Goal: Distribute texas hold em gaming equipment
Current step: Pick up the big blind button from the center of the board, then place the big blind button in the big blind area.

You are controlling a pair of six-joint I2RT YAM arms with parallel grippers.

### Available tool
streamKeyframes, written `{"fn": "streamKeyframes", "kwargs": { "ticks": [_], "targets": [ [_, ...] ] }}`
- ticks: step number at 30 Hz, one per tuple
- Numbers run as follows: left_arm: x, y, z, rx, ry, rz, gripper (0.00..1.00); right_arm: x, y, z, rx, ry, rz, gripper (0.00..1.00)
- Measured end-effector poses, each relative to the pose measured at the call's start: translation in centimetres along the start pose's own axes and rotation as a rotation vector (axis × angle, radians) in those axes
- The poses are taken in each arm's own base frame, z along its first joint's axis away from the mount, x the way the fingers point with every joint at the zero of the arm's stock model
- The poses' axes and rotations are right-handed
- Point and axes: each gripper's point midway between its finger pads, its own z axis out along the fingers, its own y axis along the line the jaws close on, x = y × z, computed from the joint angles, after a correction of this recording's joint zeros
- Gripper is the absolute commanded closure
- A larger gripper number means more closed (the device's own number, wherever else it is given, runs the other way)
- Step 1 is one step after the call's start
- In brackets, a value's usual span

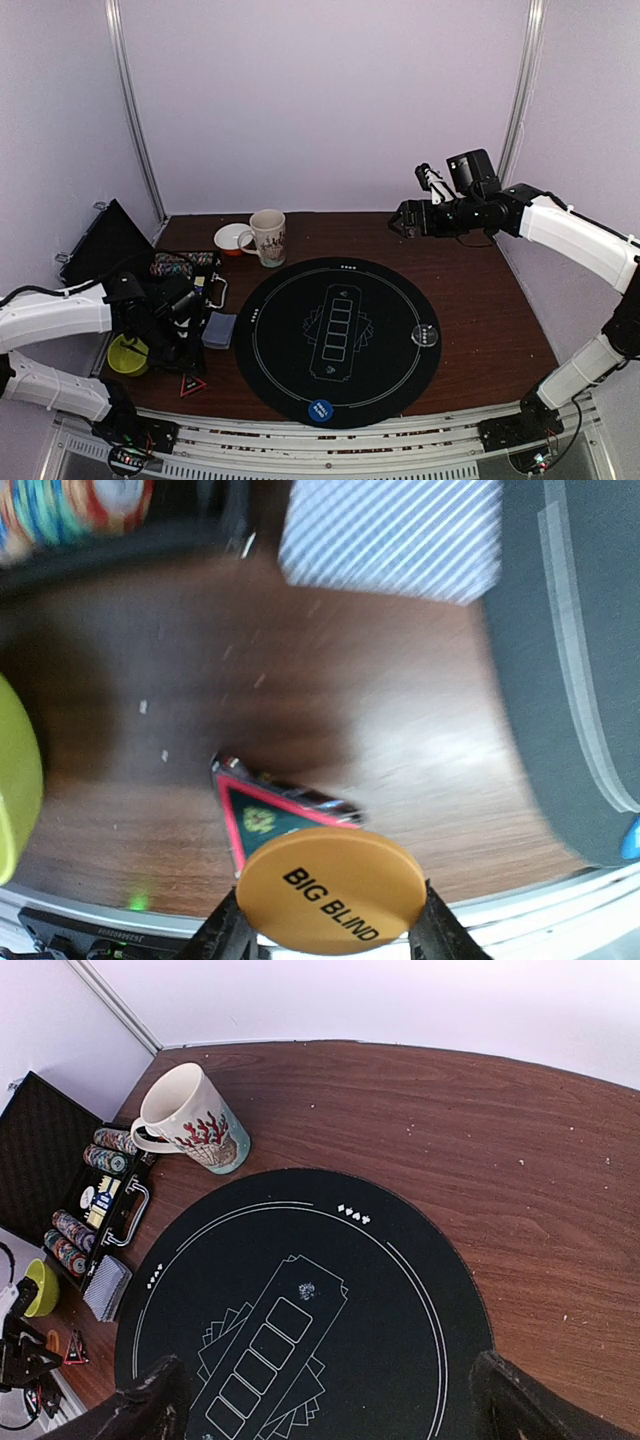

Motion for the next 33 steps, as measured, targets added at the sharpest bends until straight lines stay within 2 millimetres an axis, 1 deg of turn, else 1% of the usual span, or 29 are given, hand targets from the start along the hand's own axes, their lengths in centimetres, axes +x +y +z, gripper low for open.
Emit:
{"fn": "streamKeyframes", "kwargs": {
  "ticks": [3,5,7,10,13,14,16,18,19,22,26,31,32,33],
  "targets": [
    [-1.9,-1.5,-1.7,0.016,-0.047,0.026,0.65,-0.1,0.0,0.0,0.003,-0.002,0.000,0.00],
    [-3.5,-3.0,-2.7,0.011,-0.073,0.064,0.64,-0.3,-0.1,-0.1,0.007,-0.007,-0.001,0.00],
    [-5.8,-5.5,-3.7,0.009,-0.107,0.120,0.64,-0.5,-0.1,-0.2,0.011,-0.013,-0.002,0.00],
    [-8.7,-8.8,-4.2,0.017,-0.144,0.196,0.64,-0.6,-0.2,-0.3,0.018,-0.014,-0.004,0.00],
    [-11.5,-11.8,-3.1,-0.007,-0.156,0.290,0.63,-0.4,-0.3,-0.3,0.025,-0.010,-0.004,0.00],
    [-12.7,-13.1,-2.1,-0.018,-0.157,0.329,0.64,-0.4,-0.4,-0.3,0.029,-0.007,-0.004,0.00],
    [-14.2,-14.5,0.3,-0.049,-0.138,0.386,0.64,-0.2,-0.5,-0.3,0.036,-0.002,-0.006,0.00],
    [-14.9,-14.9,3.1,-0.086,-0.101,0.424,0.64,-0.2,-0.7,-0.3,0.043,-0.002,-0.009,0.00],
    [-15.1,-14.7,4.3,-0.101,-0.083,0.433,0.64,-0.3,-0.7,-0.3,0.046,-0.002,-0.010,0.00],
    [-15.5,-13.2,7.7,-0.156,-0.013,0.444,0.63,-0.3,-1.0,-0.4,0.060,-0.001,-0.020,0.00],
    [-16.9,-12.9,7.8,-0.137,-0.024,0.429,0.63,-0.5,-1.2,-0.6,0.076,-0.004,-0.030,0.00],
    [-17.2,-12.8,8.0,-0.122,-0.017,0.438,0.60,-0.5,-1.4,-0.7,0.087,-0.004,-0.034,0.00],
    [-17.2,-12.7,8.0,-0.119,-0.014,0.438,0.57,-0.5,-1.4,-0.7,0.087,-0.004,-0.034,0.00],
    [-17.2,-12.7,8.1,-0.115,-0.012,0.435,0.50,-0.5,-1.4,-0.7,0.087,-0.004,-0.034,0.00]
  ]
}}
